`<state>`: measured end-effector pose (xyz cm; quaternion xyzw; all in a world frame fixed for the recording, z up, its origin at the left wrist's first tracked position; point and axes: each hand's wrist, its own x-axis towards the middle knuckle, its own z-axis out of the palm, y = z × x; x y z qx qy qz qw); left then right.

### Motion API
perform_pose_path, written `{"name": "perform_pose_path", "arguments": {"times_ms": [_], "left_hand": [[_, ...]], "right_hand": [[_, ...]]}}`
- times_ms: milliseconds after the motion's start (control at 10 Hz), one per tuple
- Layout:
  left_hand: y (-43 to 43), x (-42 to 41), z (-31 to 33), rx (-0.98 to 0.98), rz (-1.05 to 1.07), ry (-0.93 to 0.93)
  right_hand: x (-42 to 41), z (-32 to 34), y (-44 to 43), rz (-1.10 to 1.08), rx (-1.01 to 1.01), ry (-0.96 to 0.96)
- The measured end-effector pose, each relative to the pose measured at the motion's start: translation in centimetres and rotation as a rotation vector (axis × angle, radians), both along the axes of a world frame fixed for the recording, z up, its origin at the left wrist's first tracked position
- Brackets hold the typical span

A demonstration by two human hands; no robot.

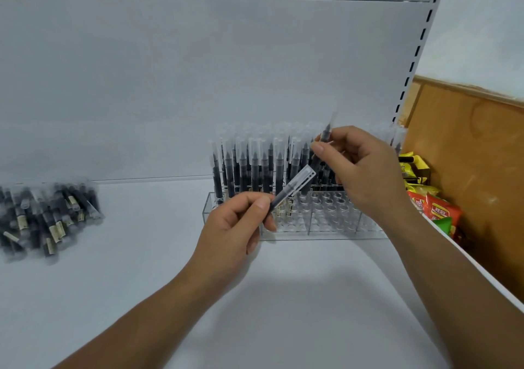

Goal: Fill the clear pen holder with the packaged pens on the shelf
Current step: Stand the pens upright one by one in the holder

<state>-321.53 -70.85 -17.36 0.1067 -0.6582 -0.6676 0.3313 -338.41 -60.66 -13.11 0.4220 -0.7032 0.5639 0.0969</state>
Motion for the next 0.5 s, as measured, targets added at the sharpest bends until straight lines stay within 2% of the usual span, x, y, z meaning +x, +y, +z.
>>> {"name": "perform_pose_path", "arguments": {"times_ms": [200, 400, 500], "left_hand": [[-0.2, 0.0, -0.1, -0.014, -0.001, -0.010], [-0.2, 0.0, -0.3, 0.018, 0.001, 0.021], [-0.3, 0.0, -0.5, 0.005, -0.008, 0.029]], "right_hand": [[0.0, -1.2, -0.4, 0.062, 0.356, 0.013], [-0.5, -0.2, 0.4, 0.017, 0.430, 0.021], [-0.6, 0.5, 1.2, 0.049, 0.344, -0.011]]}}
